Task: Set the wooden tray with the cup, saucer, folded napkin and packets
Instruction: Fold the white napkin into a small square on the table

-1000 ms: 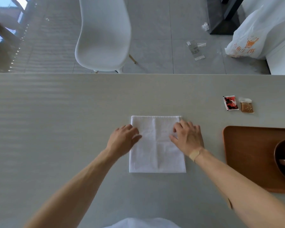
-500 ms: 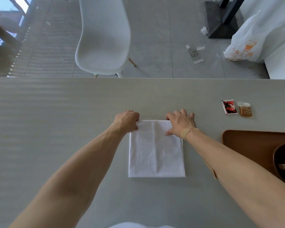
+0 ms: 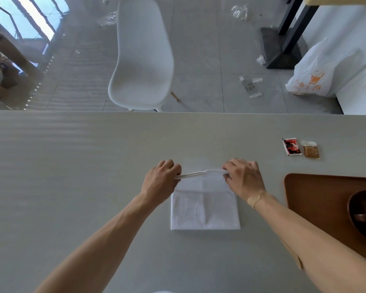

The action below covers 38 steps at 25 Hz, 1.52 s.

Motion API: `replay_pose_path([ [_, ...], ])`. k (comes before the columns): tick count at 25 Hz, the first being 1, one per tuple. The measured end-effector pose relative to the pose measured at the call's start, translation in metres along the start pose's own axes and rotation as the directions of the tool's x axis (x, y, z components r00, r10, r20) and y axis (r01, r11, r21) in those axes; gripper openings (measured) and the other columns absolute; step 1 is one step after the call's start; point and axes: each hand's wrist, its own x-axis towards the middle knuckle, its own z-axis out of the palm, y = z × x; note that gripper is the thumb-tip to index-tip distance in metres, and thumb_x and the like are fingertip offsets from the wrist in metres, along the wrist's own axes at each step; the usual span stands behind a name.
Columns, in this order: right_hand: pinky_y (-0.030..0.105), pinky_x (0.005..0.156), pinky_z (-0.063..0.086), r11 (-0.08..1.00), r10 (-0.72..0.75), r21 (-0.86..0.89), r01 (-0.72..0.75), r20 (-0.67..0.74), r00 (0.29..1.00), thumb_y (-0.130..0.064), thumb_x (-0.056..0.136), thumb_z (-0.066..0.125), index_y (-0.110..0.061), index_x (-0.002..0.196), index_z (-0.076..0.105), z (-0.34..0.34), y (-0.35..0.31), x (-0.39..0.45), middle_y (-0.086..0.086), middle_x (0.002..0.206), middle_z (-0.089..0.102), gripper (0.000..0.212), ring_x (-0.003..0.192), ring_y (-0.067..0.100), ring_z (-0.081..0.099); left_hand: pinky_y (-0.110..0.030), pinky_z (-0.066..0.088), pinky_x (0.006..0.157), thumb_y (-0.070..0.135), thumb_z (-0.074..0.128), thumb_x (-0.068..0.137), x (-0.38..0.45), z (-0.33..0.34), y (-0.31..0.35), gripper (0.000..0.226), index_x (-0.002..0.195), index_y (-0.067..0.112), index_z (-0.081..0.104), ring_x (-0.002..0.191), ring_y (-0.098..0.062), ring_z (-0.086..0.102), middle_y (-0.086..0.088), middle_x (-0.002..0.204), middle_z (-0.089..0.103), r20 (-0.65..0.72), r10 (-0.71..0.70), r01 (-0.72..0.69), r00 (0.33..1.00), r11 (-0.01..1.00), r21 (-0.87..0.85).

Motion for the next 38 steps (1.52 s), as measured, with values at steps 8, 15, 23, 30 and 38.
replay_pose_path([
  [8,0.036,0.066,0.045,0.995,-0.091,0.038,0.095,-0.091,0.992,-0.01,0.064,0.074,-0.024,0.08,0.066,-0.007,-0.011,-0.081,-0.004,0.079,0.064,0.023,0.075,0.025,0.061,-0.027,0.033,0.057,0.018,0.068,0.082,-0.079,0.007,0.021,0.011,0.09,0.019,0.061,0.081,-0.021,0.055,0.002,0.09,0.057,-0.014,-0.051,0.05,0.999,0.998,-0.047],
  [15,0.034,0.062,0.048,0.997,-0.069,0.028,0.069,0.019,0.997,-0.014,0.061,0.081,-0.025,0.074,0.066,0.022,-0.017,-0.124,-0.007,0.076,0.063,0.023,0.073,0.022,0.06,-0.026,0.035,0.064,0.024,0.061,0.087,-0.113,0.046,0.026,0.013,0.1,0.021,0.059,0.093,-0.021,0.055,0.003,0.1,0.058,0.115,-0.124,0.129,0.986,0.991,-0.037],
  [23,0.033,0.064,0.05,0.998,-0.048,0.044,0.043,0.105,0.993,-0.02,0.071,0.078,-0.024,0.081,0.066,0.033,-0.014,-0.134,-0.006,0.084,0.064,0.016,0.078,0.021,0.06,-0.025,0.034,0.058,0.026,0.063,0.084,-0.129,0.056,0.031,0.012,0.094,0.022,0.059,0.09,-0.017,0.054,0.007,0.098,0.057,0.09,-0.166,0.176,0.982,0.978,-0.11],
  [30,0.033,0.067,0.053,0.999,-0.04,0.028,0.036,0.146,0.989,-0.022,0.072,0.072,-0.023,0.087,0.064,0.036,-0.013,-0.134,-0.006,0.09,0.062,0.017,0.084,0.02,0.058,-0.024,0.039,0.059,0.038,0.068,0.081,-0.145,0.075,0.036,0.029,0.103,0.023,0.055,0.088,-0.011,0.049,0.008,0.107,0.049,0.156,-0.192,0.223,0.969,0.949,-0.222],
  [38,0.029,0.055,0.048,0.998,-0.024,0.065,0.016,0.129,0.991,-0.022,0.069,0.071,-0.021,0.075,0.056,0.034,-0.014,-0.139,-0.006,0.077,0.057,0.016,0.073,0.018,0.053,-0.028,0.043,0.072,0.02,0.068,0.082,-0.136,0.078,0.035,0.021,0.099,0.015,0.057,0.1,-0.021,0.052,0.001,0.11,0.055,0.181,-0.112,0.152,0.977,0.963,-0.222],
])
